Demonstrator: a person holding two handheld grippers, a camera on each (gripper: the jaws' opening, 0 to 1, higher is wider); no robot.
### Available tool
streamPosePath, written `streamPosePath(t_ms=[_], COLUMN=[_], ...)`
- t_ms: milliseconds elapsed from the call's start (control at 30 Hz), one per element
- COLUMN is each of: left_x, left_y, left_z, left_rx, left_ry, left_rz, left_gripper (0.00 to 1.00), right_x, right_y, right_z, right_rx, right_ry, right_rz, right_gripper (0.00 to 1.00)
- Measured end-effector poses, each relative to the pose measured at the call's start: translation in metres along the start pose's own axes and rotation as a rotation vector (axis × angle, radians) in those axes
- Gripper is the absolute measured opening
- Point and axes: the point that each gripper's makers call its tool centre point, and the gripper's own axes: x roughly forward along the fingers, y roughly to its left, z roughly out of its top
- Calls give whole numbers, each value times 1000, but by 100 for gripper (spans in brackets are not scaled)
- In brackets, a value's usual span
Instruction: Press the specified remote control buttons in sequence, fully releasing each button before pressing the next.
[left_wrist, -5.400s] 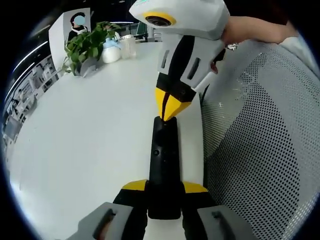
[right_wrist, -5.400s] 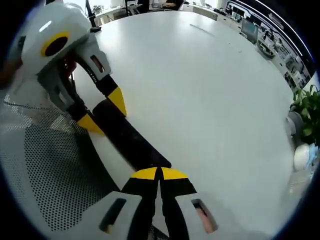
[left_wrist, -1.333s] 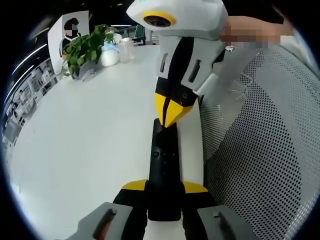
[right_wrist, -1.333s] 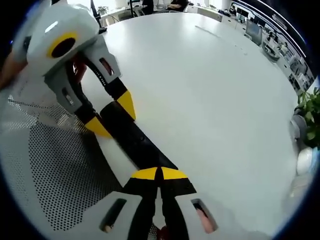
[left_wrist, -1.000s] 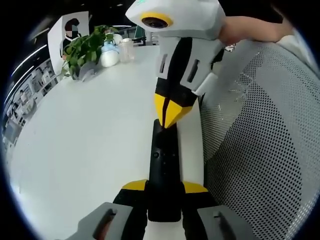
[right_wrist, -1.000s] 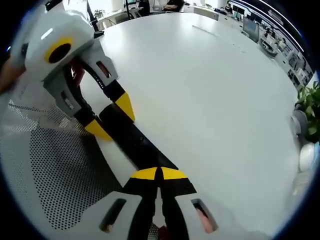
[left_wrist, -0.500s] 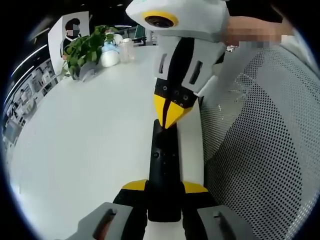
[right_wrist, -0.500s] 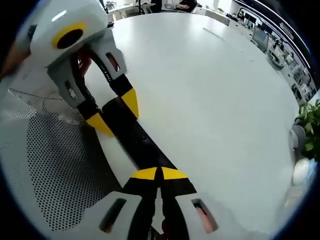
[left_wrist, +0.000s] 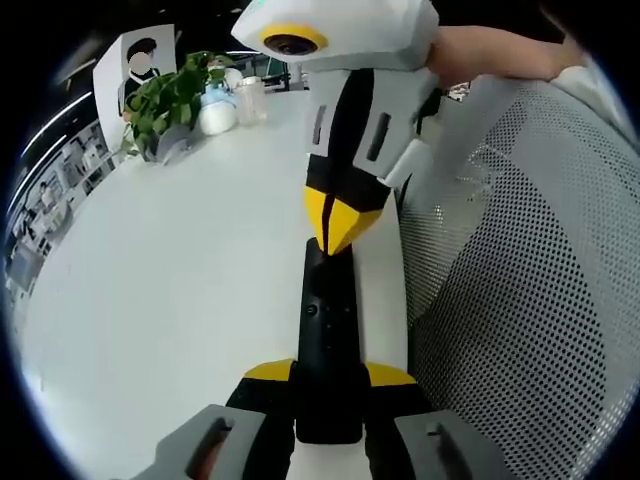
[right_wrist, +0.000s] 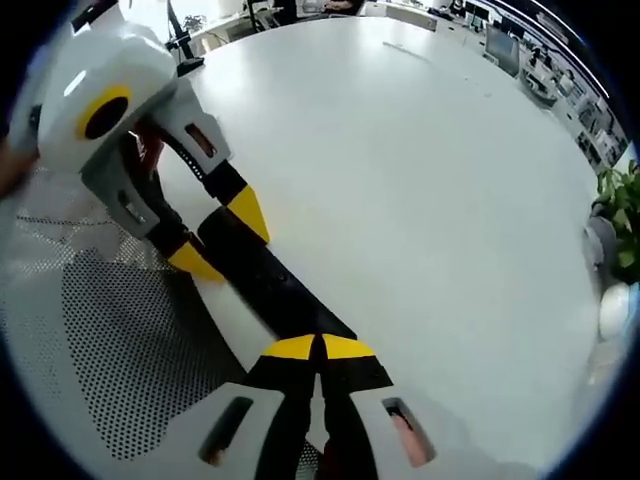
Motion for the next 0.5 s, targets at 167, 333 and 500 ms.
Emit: streamPosePath(t_ms=[167,333,500], left_x=[0,0,0], left_y=[0,-1,-1], left_z=[0,0,0], left_rx=[0,8,7], left_ry=[-1,6,5], left_rz=[-2,-5,-4], left_gripper=[24,25,25], right_x=[0,1,0], right_y=[0,1,0], right_z=[0,-1,0], right_rx=[11,-15,-15], right_ry=[0,-10,-16], right_rz=[4,-4,-2], right_gripper=[0,0,0])
